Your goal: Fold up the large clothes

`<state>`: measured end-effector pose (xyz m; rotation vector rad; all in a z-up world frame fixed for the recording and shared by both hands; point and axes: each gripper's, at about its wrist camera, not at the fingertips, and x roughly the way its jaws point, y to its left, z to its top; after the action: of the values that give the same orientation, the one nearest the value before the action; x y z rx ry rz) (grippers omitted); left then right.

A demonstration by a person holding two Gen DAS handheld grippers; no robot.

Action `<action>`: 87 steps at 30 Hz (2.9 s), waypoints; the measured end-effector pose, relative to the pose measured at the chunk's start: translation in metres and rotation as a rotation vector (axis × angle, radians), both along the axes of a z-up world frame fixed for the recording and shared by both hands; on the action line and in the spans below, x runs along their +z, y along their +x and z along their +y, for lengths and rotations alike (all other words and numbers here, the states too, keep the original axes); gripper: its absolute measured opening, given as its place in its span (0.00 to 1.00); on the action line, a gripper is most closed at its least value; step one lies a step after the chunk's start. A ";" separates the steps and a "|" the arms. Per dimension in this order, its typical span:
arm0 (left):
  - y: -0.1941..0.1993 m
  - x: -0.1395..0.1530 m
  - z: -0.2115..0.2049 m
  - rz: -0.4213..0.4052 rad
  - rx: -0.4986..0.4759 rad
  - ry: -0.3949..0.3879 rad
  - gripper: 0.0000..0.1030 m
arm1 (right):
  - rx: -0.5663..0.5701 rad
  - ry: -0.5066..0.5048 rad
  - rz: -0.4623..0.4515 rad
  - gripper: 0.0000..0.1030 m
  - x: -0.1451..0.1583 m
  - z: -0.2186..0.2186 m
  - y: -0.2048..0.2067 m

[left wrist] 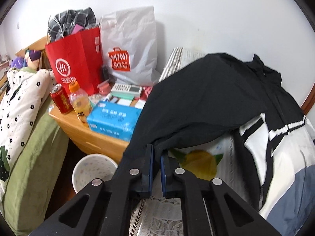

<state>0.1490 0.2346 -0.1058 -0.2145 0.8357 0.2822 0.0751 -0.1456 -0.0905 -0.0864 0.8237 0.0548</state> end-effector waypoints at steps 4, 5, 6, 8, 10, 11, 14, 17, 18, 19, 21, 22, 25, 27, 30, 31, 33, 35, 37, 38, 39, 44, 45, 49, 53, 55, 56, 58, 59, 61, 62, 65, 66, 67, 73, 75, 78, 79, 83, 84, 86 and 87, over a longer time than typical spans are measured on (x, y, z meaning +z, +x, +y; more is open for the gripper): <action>0.004 0.025 -0.006 -0.042 -0.002 0.007 0.06 | -0.002 0.010 -0.015 0.78 0.006 -0.011 0.004; 0.006 0.031 -0.009 -0.053 -0.005 0.017 0.06 | -0.001 0.011 -0.019 0.78 0.007 -0.015 0.005; 0.008 0.037 -0.014 -0.064 -0.010 0.028 0.06 | -0.002 0.010 -0.020 0.78 0.008 -0.018 0.005; 0.014 0.050 -0.027 -0.085 -0.029 0.051 0.06 | -0.007 0.009 -0.016 0.78 0.010 -0.026 0.007; 0.023 0.062 -0.041 -0.105 -0.056 0.059 0.06 | -0.003 0.023 -0.038 0.78 0.014 -0.036 0.006; 0.028 0.067 -0.049 -0.115 -0.072 0.056 0.06 | -0.009 0.020 -0.040 0.78 0.016 -0.041 0.007; 0.045 0.080 -0.077 -0.139 -0.129 0.036 0.05 | -0.020 0.012 -0.058 0.78 0.022 -0.058 0.008; 0.062 0.087 -0.112 -0.148 -0.190 0.035 0.05 | -0.023 -0.003 -0.067 0.78 0.025 -0.075 0.007; 0.066 0.088 -0.121 -0.149 -0.205 0.040 0.05 | -0.029 -0.006 -0.068 0.78 0.026 -0.080 0.006; 0.072 0.089 -0.132 -0.150 -0.221 0.044 0.05 | -0.036 -0.004 -0.070 0.78 0.026 -0.087 0.006; 0.080 0.091 -0.152 -0.154 -0.254 0.038 0.05 | -0.041 0.002 -0.071 0.78 0.027 -0.099 0.004; 0.086 0.091 -0.164 -0.153 -0.275 0.036 0.05 | -0.047 -0.003 -0.072 0.78 0.027 -0.105 0.004; 0.095 0.088 -0.195 -0.145 -0.324 0.041 0.05 | -0.067 -0.011 -0.077 0.78 0.026 -0.123 0.003; 0.101 0.084 -0.217 -0.132 -0.362 0.035 0.05 | -0.076 -0.008 -0.075 0.78 0.024 -0.132 0.002; 0.108 0.077 -0.239 -0.113 -0.395 0.029 0.05 | -0.090 -0.013 -0.073 0.78 0.020 -0.146 0.001; 0.110 0.074 -0.248 -0.103 -0.405 0.027 0.05 | -0.095 -0.015 -0.072 0.78 0.018 -0.151 0.001; 0.113 0.068 -0.259 -0.088 -0.422 0.023 0.05 | -0.105 -0.014 -0.067 0.78 0.016 -0.160 0.001; 0.117 0.061 -0.270 -0.069 -0.435 0.031 0.06 | -0.114 -0.012 -0.066 0.78 0.014 -0.165 0.000; 0.121 0.056 -0.277 -0.051 -0.438 0.039 0.06 | -0.123 -0.012 -0.060 0.78 0.010 -0.171 -0.001; 0.122 0.053 -0.278 -0.042 -0.438 0.036 0.06 | -0.126 -0.011 -0.055 0.78 0.008 -0.173 -0.001; 0.124 0.051 -0.279 -0.037 -0.437 0.034 0.06 | -0.127 -0.011 -0.052 0.78 0.007 -0.175 -0.001; 0.122 0.049 -0.275 -0.011 -0.441 -0.033 0.55 | -0.114 -0.020 -0.044 0.78 0.005 -0.172 0.000; 0.117 0.053 -0.272 -0.030 -0.449 -0.054 0.63 | -0.106 -0.021 -0.044 0.78 0.005 -0.170 0.000; 0.100 0.067 -0.263 -0.081 -0.462 -0.035 0.66 | -0.059 -0.029 -0.049 0.78 0.012 -0.153 0.006; 0.091 0.071 -0.235 -0.097 -0.420 -0.033 0.66 | 0.013 -0.008 -0.066 0.76 0.026 -0.126 0.017; 0.087 0.068 -0.212 -0.095 -0.371 -0.029 0.66 | 0.058 -0.013 -0.075 0.63 0.032 -0.107 0.025; 0.085 0.064 -0.197 -0.086 -0.336 -0.024 0.66 | 0.082 -0.019 -0.075 0.58 0.034 -0.096 0.030; 0.079 0.056 -0.172 -0.072 -0.280 -0.014 0.66 | 0.139 -0.007 -0.076 0.58 0.037 -0.073 0.041; 0.077 0.051 -0.161 -0.059 -0.252 -0.007 0.66 | 0.162 0.004 -0.070 0.58 0.037 -0.065 0.046; 0.072 0.038 -0.137 -0.020 -0.192 0.009 0.66 | 0.220 0.039 -0.058 0.58 0.038 -0.044 0.058; 0.069 0.029 -0.124 0.000 -0.168 0.008 0.66 | 0.247 0.055 -0.055 0.59 0.037 -0.033 0.065; 0.061 0.010 -0.099 0.038 -0.143 -0.008 0.66 | 0.332 0.098 -0.030 0.69 0.031 0.001 0.084; 0.058 0.005 -0.092 0.046 -0.138 -0.013 0.66 | 0.361 0.106 -0.016 0.70 0.027 0.013 0.091; 0.056 -0.002 -0.085 0.056 -0.133 -0.023 0.66 | 0.391 0.110 0.000 0.70 0.022 0.026 0.098; 0.056 -0.024 -0.072 0.061 -0.171 -0.068 0.66 | 0.460 0.108 0.077 0.70 -0.015 0.085 0.146; 0.058 -0.028 -0.073 0.058 -0.190 -0.076 0.66 | 0.464 0.137 0.103 0.70 -0.024 0.090 0.159; 0.063 -0.033 -0.072 0.052 -0.211 -0.087 0.66 | 0.455 0.199 0.137 0.69 -0.039 0.094 0.183; 0.065 -0.034 -0.071 0.047 -0.216 -0.092 0.66 | 0.447 0.224 0.152 0.68 -0.044 0.094 0.193; 0.076 -0.040 -0.075 0.053 -0.230 -0.099 0.64 | 0.437 0.346 0.217 0.51 -0.061 0.096 0.222; 0.078 -0.042 -0.076 0.055 -0.230 -0.096 0.64 | 0.438 0.362 0.228 0.39 -0.065 0.098 0.227; 0.079 -0.044 -0.078 0.049 -0.223 -0.073 0.63 | 0.459 0.369 0.237 0.16 -0.070 0.104 0.232; 0.080 -0.044 -0.080 0.049 -0.222 -0.062 0.63 | 0.479 0.363 0.236 0.04 -0.070 0.107 0.232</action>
<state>0.2291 0.1551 -0.1498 -0.1714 0.9091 0.0539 0.3069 -0.0387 -0.1607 0.0684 1.0024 0.6742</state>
